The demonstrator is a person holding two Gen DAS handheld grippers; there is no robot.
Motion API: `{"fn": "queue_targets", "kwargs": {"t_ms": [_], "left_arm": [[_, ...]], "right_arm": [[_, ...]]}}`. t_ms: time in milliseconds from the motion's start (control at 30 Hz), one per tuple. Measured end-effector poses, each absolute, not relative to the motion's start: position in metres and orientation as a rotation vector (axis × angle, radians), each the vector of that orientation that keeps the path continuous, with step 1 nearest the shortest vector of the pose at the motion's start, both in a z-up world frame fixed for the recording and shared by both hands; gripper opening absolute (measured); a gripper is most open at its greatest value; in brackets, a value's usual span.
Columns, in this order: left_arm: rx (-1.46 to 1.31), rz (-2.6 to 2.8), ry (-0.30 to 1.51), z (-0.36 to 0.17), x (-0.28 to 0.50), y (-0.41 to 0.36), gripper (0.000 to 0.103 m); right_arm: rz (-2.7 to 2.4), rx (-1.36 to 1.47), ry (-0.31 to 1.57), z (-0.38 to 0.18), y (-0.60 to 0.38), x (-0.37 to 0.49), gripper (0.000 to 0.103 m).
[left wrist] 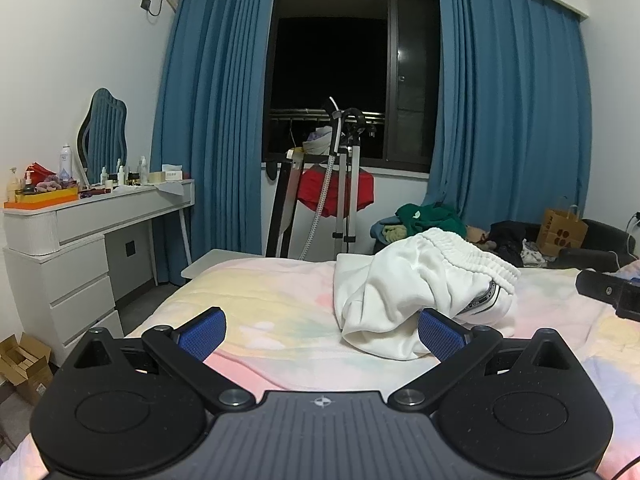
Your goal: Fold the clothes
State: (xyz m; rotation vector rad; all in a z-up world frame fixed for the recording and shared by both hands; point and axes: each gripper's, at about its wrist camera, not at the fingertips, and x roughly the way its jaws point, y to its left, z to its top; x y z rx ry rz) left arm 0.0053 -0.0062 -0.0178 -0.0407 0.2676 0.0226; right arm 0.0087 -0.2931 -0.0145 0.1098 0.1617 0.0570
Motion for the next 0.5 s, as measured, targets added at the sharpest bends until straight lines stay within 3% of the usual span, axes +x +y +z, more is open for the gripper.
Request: {"fn": "queue_targets", "kwargs": {"t_ms": [500], "left_arm": [[-0.063, -0.007, 0.298, -0.007, 0.001, -0.029, 0.100]], "right_arm": [[0.044, 0.137, 0.091, -0.015, -0.314, 0.001, 0.103]]}}
